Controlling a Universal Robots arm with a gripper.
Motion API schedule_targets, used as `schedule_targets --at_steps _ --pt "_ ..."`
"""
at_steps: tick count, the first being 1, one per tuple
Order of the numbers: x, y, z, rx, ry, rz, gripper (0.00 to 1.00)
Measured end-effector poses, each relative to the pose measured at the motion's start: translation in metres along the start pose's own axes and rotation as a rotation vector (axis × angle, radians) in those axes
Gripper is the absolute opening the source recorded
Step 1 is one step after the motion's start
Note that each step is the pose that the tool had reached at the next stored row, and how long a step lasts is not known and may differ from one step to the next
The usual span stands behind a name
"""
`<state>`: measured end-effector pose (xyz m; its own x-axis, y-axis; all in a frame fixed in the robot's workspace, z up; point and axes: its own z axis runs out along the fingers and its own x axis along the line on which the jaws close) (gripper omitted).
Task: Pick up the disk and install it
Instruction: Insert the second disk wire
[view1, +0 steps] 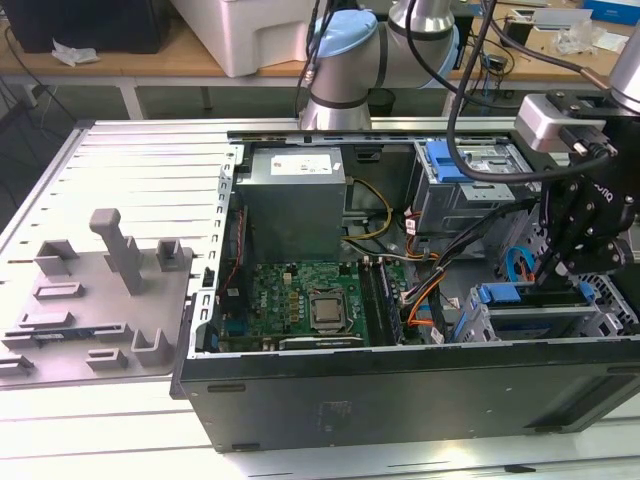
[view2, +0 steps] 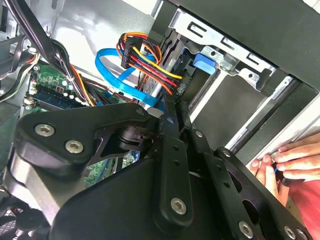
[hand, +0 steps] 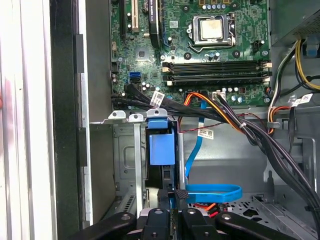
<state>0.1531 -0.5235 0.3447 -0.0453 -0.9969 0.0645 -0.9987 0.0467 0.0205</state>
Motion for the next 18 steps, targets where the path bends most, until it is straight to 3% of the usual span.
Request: schedule_targets --at_steps 18 --pt "-0.0002 -0.0003 0.0020 0.0001 0.0004 -0.001 0.16"
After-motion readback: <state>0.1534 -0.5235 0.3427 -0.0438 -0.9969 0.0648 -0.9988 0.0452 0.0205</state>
